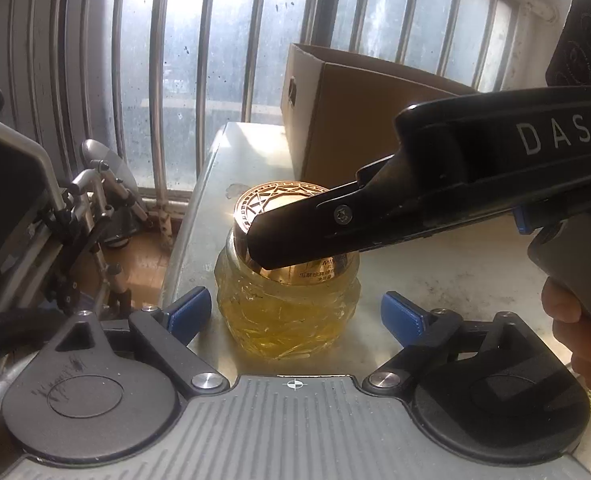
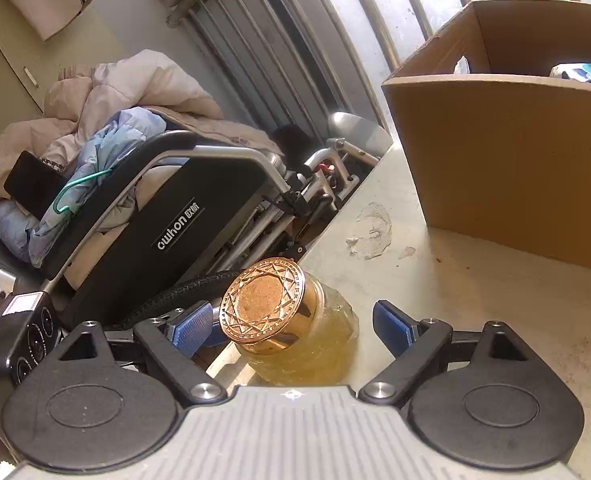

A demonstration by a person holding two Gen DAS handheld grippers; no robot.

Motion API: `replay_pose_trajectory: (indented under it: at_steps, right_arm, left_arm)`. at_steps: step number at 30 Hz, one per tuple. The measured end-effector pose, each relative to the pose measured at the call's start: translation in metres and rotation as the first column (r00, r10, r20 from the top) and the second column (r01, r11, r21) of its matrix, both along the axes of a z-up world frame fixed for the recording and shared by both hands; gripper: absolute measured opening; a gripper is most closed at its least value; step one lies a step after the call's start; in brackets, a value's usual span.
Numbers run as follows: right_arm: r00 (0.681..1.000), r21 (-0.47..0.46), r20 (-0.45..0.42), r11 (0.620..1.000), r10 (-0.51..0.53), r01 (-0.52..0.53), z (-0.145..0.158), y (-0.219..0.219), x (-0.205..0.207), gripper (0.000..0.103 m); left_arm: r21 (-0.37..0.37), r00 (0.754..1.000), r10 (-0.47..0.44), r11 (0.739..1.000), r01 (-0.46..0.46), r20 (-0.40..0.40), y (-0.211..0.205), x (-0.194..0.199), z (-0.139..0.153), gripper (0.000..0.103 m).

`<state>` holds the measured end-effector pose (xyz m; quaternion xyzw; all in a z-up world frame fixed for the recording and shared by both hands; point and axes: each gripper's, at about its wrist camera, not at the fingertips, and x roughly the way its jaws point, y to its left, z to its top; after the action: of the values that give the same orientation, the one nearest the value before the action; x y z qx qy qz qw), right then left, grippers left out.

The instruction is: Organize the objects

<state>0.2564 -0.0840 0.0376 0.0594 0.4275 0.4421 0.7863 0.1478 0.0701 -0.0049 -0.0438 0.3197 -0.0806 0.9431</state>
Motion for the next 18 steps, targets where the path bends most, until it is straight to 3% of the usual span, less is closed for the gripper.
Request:
replay_pose_trajectory:
  at_steps: [2, 8, 18]
  right_arm:
    - [1.0, 0.007, -0.015, 1.0, 0.015, -0.015, -0.002, 0.001, 0.002, 0.08]
    - [1.0, 0.005, -0.016, 1.0, -0.014, 0.014, -0.001, -0.015, 0.005, 0.08]
    - [0.985, 0.004, -0.029, 0.986, -0.168, 0.168, -0.002, -0.077, 0.008, 0.08]
  left_arm:
    - [0.024, 1.0, 0.0, 1.0, 0.0, 0.0, -0.007, 0.0, 0.001, 0.091]
    - [0.008, 0.999, -0.032, 0.999, 0.033, -0.013, -0.019, 0.004, 0.004, 0.091]
    - [-0.04, 0.983, -0.182, 0.983, 0.18, -0.032, -0.062, 0.023, 0.005, 0.089]
